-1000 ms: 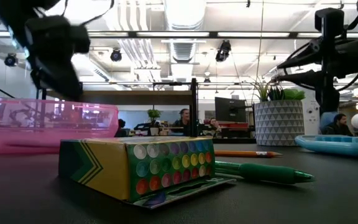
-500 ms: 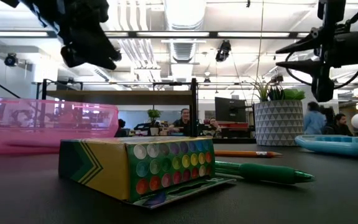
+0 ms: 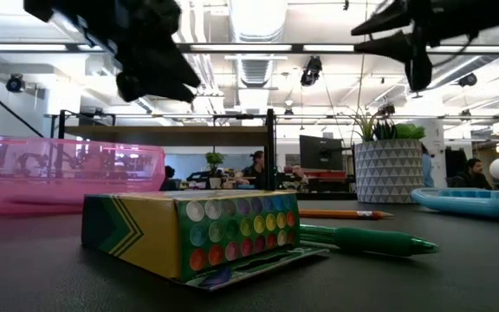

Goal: Pack school essentials
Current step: Put the green eraser into the pencil box

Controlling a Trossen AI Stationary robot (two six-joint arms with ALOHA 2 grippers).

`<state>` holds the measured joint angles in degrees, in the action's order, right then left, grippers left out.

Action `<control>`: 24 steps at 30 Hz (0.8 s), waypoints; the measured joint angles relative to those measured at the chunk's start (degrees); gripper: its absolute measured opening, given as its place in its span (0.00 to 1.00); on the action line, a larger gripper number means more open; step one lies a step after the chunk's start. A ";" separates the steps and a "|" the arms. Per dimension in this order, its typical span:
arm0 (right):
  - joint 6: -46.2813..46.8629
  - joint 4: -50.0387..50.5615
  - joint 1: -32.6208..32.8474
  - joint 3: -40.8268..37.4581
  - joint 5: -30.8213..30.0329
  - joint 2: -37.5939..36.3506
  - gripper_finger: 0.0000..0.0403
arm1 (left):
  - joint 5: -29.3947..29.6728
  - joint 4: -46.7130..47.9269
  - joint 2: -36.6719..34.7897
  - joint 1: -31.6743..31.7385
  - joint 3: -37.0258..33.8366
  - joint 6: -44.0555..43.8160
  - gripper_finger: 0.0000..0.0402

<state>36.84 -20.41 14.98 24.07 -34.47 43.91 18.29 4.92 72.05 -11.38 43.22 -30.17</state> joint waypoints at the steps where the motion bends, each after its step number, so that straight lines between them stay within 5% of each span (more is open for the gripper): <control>1: 0.19 3.06 0.01 1.93 0.01 0.67 0.24 | 0.17 -1.17 1.49 0.02 0.54 0.97 0.39; 11: 8.58 35.21 0.01 17.50 0.43 5.49 0.27 | 0.62 -1.43 17.91 0.04 8.25 4.89 0.39; 24: 8.64 44.64 0.01 21.25 1.91 6.78 0.46 | 7.75 -1.59 34.24 0.13 19.96 12.57 0.39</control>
<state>45.48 24.23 14.98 45.32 -32.56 50.70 26.04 3.33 106.29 -11.25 63.18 -17.61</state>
